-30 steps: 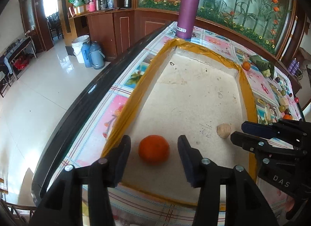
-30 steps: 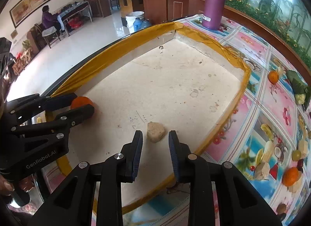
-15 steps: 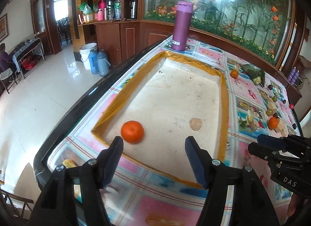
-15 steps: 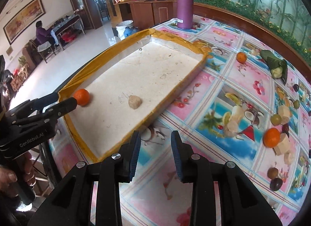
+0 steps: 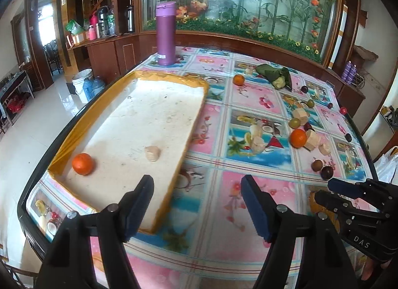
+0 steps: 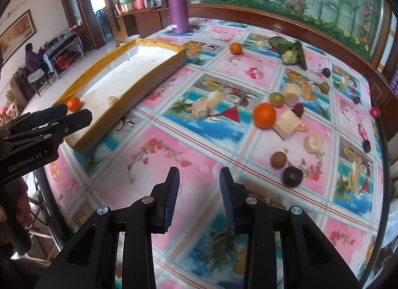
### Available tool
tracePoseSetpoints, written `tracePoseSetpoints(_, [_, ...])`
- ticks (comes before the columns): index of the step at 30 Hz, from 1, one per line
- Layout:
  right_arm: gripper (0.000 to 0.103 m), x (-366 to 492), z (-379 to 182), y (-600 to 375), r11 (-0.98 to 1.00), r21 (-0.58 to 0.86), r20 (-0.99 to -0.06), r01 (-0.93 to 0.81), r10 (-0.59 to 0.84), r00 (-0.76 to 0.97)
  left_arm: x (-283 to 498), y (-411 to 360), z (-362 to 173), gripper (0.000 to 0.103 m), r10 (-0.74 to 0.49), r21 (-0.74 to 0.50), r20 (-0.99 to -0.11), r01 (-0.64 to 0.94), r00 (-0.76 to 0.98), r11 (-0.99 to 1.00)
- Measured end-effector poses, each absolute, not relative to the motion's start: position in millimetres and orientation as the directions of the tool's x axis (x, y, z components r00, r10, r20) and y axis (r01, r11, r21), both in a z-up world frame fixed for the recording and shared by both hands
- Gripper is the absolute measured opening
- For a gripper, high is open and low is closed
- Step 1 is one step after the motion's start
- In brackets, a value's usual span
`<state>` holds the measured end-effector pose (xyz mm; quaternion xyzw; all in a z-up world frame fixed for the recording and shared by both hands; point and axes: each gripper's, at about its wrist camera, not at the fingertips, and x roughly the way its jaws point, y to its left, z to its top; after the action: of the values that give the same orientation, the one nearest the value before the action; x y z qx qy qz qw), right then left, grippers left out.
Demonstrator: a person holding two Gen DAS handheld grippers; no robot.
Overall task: Organize fruits
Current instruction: 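Move both tools back over the fruits on the table, then grasp the dark purple plum with the right tool while the left tool grasps a brown round fruit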
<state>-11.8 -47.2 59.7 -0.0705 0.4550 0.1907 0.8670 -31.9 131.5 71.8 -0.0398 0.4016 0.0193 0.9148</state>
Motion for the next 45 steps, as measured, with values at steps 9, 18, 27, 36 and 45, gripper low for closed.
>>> tracePoseSetpoints(9, [0.044,-20,54,-123,0.968,0.054,-0.815,-0.246,0.185,0.549,-26,73,64,0.08,-0.059,-0.058,-0.76,0.022,0.647,0.998])
tracePoseSetpoints(18, [0.047,-12,47,-159,0.975,0.081,-0.809,-0.207,0.186,0.558,-22,44,61,0.085,-0.078,-0.044,-0.78,0.07,0.621,0.997])
tracePoseSetpoints(27, [0.047,29,25,-141,0.944,0.145,-0.817,-0.296,0.282,0.503,-17,39,58,0.086,-0.061,-0.019,-0.795,0.075,0.604,0.997])
tracePoseSetpoints(36, [0.025,36,17,-137,0.926,0.12,-0.813,-0.359,0.299,0.5,4,17,49,0.086,-0.081,-0.022,-0.812,0.109,0.578,0.994])
tracePoseSetpoints(45, [0.025,17,29,-181,0.956,0.079,-0.8,-0.282,0.229,0.555,36,-40,29,0.086,-0.187,-0.098,-0.842,0.198,0.506,0.975])
